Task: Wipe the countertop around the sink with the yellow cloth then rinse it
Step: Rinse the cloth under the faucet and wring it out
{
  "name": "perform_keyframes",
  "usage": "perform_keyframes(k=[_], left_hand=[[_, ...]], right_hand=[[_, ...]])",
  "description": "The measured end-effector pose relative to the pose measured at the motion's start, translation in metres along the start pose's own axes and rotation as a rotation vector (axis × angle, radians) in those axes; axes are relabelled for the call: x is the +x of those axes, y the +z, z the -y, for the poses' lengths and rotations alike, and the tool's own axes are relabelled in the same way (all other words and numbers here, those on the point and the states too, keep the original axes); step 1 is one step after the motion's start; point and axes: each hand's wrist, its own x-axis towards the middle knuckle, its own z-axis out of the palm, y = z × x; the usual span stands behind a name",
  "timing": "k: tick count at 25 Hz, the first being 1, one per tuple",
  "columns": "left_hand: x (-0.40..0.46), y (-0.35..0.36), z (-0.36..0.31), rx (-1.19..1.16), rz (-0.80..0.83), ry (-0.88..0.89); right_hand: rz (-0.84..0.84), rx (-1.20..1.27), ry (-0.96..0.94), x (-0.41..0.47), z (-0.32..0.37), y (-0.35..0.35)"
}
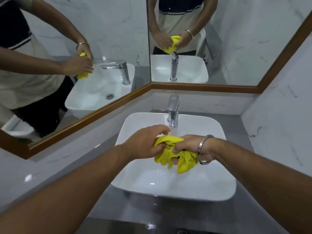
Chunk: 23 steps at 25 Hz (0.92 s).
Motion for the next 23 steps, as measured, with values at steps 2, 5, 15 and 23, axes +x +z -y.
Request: perform_keyframes(k=[2, 5, 15, 23], left_hand=[[-0.011, 0.024, -0.003, 0.047, -0.114, 0.053], [-0.024, 0.07, -0.008, 0.148, -0.142, -0.09], [0.04, 0.067, 0.013, 0.379, 0.157, -0.032], [0.028, 0.062, 0.023, 0.55, 0.224, -0.215]], right_hand=[[0.043, 0.087, 0.023, 0.006, -0.002, -0.017], [0.086, 0.126, 0.049, 0.014, -0.006, -0.03], [-0.037, -0.846, 0.263, 0.033, -0.014, -0.024], [-0.099, -0.836, 0.221, 0.062, -0.003, 0.0]])
